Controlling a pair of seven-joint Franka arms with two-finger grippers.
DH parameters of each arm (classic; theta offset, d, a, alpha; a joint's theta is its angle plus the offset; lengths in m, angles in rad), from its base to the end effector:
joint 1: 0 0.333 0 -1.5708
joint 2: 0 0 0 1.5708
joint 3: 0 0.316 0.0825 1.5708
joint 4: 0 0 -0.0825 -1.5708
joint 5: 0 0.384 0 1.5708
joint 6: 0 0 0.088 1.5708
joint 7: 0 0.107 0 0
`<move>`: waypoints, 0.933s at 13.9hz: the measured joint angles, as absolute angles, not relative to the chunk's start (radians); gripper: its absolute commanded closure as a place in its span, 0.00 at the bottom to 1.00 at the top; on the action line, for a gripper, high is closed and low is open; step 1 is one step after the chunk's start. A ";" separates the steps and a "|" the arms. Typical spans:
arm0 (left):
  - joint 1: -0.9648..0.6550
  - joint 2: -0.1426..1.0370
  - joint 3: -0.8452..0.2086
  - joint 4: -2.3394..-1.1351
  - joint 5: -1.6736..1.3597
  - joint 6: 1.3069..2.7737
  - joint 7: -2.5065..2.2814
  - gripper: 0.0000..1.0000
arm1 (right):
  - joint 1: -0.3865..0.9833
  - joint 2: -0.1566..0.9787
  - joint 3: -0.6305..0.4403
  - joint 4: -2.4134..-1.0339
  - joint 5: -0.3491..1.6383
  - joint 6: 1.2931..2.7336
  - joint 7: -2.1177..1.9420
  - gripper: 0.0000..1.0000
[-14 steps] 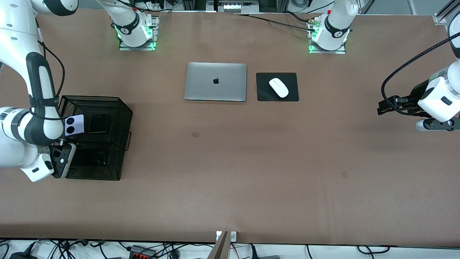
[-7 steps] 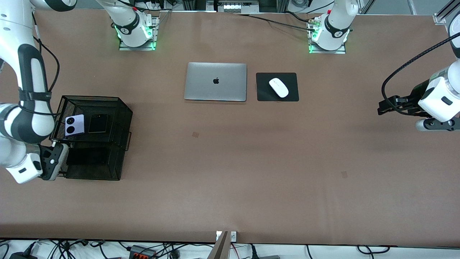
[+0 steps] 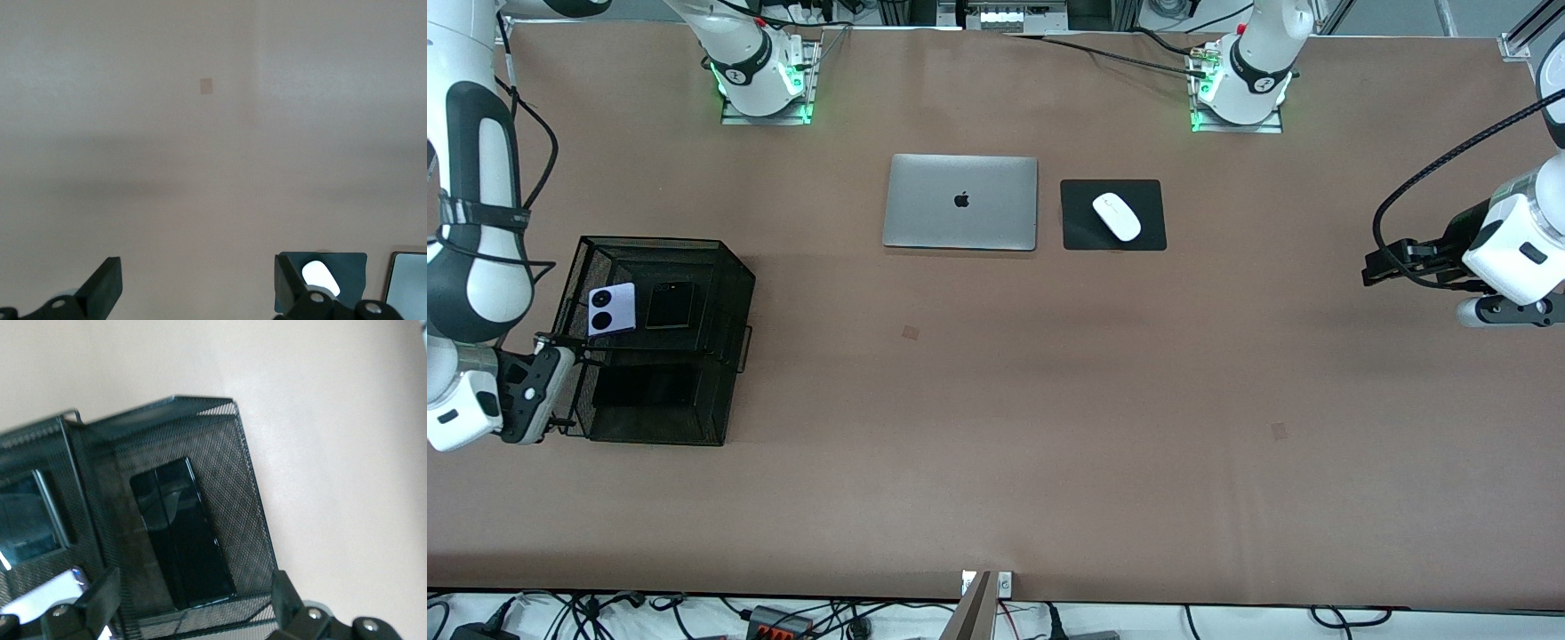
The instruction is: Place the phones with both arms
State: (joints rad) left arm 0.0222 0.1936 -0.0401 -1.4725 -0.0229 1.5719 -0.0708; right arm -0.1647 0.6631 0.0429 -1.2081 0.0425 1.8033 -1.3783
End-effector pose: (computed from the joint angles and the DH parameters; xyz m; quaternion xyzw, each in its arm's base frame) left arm 0.6093 -0.0112 0.5581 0.9984 0.0272 -0.0476 0.0132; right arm 0.7253 -0.0932 0.3842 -0.8138 -0.5792 0.0015 0.0477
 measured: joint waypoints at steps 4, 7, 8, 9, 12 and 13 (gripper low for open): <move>0.021 0.194 -0.041 -1.471 -0.023 1.572 -0.070 0.00 | -0.126 0.578 0.051 -1.203 0.070 1.684 -1.021 0.00; 0.022 0.193 -0.041 -1.471 -0.023 1.572 -0.071 0.00 | -0.096 0.551 0.052 -1.203 0.089 1.666 -0.763 0.00; 0.022 0.194 -0.041 -1.471 -0.023 1.572 -0.071 0.00 | -0.086 0.549 0.052 -1.203 0.091 1.666 -0.676 0.00; 0.022 0.193 -0.041 -1.471 -0.023 1.572 -0.073 0.00 | -0.077 0.547 0.052 -1.204 0.091 1.665 -0.589 0.00; 0.022 0.193 -0.041 -1.474 -0.026 1.572 -0.109 0.00 | -0.054 0.539 0.052 -1.204 0.091 1.657 -0.366 0.00; 0.022 0.191 -0.041 -1.478 -0.026 1.572 -0.111 0.00 | -0.047 0.535 0.052 -1.204 0.091 1.654 -0.294 0.00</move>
